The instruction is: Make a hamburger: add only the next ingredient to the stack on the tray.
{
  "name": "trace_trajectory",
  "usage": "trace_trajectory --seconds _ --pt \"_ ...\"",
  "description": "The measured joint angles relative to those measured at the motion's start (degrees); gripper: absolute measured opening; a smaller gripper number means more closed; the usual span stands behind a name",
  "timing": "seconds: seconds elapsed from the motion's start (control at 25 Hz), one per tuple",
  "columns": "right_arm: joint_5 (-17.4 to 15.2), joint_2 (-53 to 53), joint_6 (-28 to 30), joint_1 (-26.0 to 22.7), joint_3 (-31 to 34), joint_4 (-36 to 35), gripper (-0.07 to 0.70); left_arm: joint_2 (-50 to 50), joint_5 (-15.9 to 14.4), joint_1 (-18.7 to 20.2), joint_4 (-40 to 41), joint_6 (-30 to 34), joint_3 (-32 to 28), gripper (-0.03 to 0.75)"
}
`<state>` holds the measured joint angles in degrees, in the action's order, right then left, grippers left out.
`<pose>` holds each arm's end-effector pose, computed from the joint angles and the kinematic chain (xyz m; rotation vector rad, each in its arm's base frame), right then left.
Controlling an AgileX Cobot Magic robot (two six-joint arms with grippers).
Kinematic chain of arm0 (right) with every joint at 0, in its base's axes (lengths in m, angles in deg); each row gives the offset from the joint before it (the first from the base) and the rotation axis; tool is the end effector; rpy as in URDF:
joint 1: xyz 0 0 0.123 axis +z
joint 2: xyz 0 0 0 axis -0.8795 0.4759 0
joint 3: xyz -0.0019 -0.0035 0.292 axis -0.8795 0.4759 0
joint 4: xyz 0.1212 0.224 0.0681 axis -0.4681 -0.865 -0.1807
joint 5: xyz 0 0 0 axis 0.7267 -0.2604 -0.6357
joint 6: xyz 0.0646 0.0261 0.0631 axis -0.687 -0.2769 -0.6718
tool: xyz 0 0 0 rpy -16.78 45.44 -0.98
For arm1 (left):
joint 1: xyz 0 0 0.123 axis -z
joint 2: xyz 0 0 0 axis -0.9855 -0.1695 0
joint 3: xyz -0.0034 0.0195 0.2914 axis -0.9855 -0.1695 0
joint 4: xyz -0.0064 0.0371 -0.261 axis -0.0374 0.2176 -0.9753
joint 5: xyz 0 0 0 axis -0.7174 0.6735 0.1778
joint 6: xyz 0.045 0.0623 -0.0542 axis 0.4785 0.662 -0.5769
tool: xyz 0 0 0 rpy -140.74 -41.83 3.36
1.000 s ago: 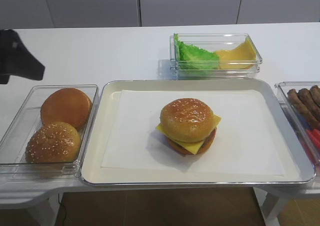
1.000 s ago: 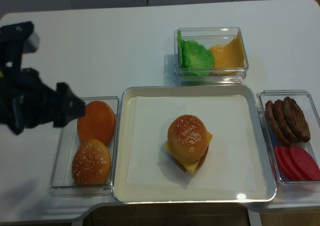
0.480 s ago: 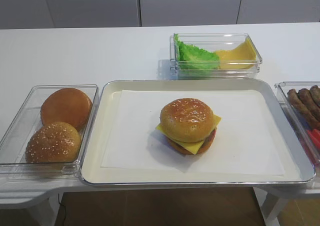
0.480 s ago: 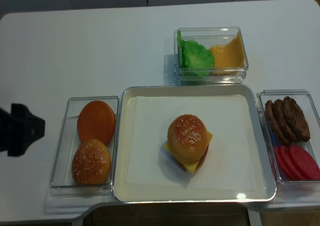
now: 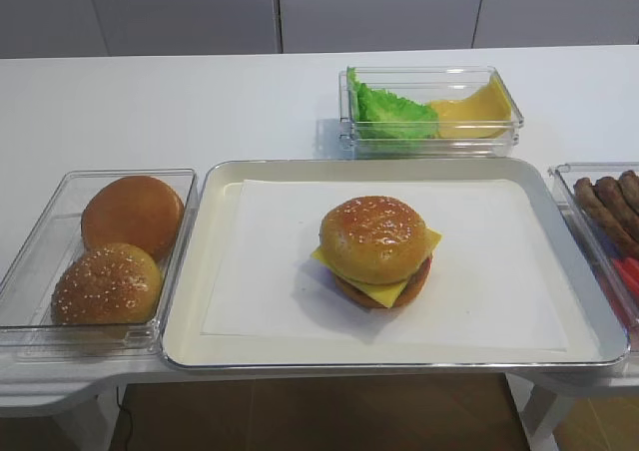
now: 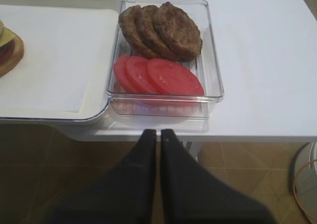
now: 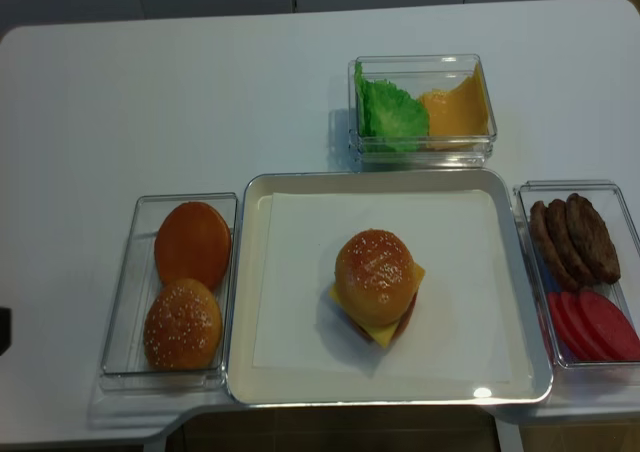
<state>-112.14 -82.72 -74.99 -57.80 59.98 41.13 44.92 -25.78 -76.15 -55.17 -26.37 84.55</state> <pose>-0.0019 -0.0014 0.2674 -0.0690 2.1287 0.0206 0.0711 -0.0076 0.3851 0.0111 2.3671 -0.0997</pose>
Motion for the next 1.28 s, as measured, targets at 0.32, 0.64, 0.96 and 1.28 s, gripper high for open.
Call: trace_trajectory --seconds 0.32,0.64,0.96,1.28 --pt "0.0 0.0 0.0 0.0 0.0 0.0 0.020 17.4 -0.6 0.0 2.4 -2.7 -3.8 0.488" --pt "0.0 0.0 0.0 0.0 0.0 0.0 0.020 30.2 -1.3 0.0 2.9 -2.9 -10.3 0.477" --pt "0.0 0.0 0.0 0.0 0.0 0.1 0.020 34.7 -1.5 0.0 2.9 -2.9 -18.2 0.456" --pt "0.0 0.0 0.0 0.0 0.0 0.1 0.020 34.7 -1.5 0.0 3.1 -2.9 -24.0 0.445"
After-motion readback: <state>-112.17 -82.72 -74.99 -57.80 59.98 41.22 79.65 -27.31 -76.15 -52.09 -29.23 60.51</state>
